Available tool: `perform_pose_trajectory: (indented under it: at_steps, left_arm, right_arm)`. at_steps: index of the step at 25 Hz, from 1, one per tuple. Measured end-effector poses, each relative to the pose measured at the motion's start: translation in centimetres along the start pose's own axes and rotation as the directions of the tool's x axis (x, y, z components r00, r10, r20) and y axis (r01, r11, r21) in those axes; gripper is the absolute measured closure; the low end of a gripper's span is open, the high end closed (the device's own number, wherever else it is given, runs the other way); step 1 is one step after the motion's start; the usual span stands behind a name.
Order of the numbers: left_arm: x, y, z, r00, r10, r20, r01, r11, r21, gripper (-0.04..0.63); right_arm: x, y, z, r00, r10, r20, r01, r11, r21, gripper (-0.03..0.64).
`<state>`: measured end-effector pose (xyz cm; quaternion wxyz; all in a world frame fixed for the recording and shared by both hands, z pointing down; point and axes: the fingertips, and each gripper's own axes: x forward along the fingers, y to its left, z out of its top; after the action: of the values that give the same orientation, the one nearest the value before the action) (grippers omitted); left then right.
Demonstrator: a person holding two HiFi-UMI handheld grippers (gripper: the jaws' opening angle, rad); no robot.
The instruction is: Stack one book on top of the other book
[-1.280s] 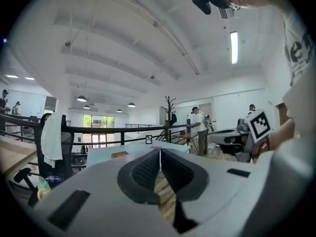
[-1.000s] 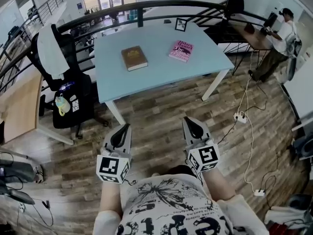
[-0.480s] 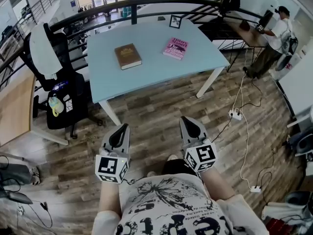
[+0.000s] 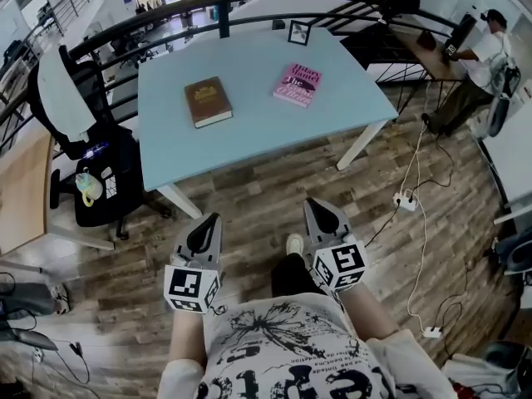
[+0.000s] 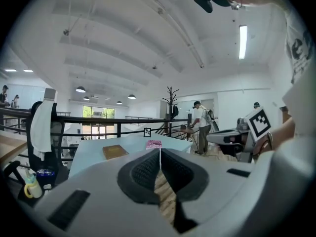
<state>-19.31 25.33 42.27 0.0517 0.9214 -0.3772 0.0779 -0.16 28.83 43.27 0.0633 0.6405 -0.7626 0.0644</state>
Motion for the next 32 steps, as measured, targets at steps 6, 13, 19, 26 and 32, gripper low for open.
perform_pose_trajectory:
  at_steps: [6,13,19,26,32]
  left_arm:
    - [10.4,-0.5,3.5,1.000,0.018,0.007,-0.018,1.000,0.009,0.584]
    - [23.2,-2.0,6.8,1.000,0.023,0.008,-0.023,0.999,0.028,0.584]
    - [30.7,-3.1,7.5,1.000,0.028,-0.009,-0.028,0.999,0.043,0.584]
    - [37.4,-2.2,7.9,1.000,-0.006,-0.029,0.007,1.000,0.028,0.584]
    - [44.9,0.4,7.3,0.997,-0.050,-0.066,0.051,0.999,0.008,0.584]
  right_arm:
    - [6.1,-9.4,1.9,0.999,0.021,-0.027,-0.021,1.000,0.015,0.623]
    - [12.1,-21.2,3.2,0.998,0.022,-0.052,-0.022,1.000,0.002,0.623]
    - [15.8,-28.9,2.4,0.994,0.007,-0.105,0.002,0.996,0.090,0.623]
    - [20.1,-33.7,2.2,0.990,-0.015,-0.138,0.027,0.996,0.087,0.623]
    - [25.7,-36.9,1.2,0.981,-0.036,-0.192,0.055,0.994,0.098,0.623]
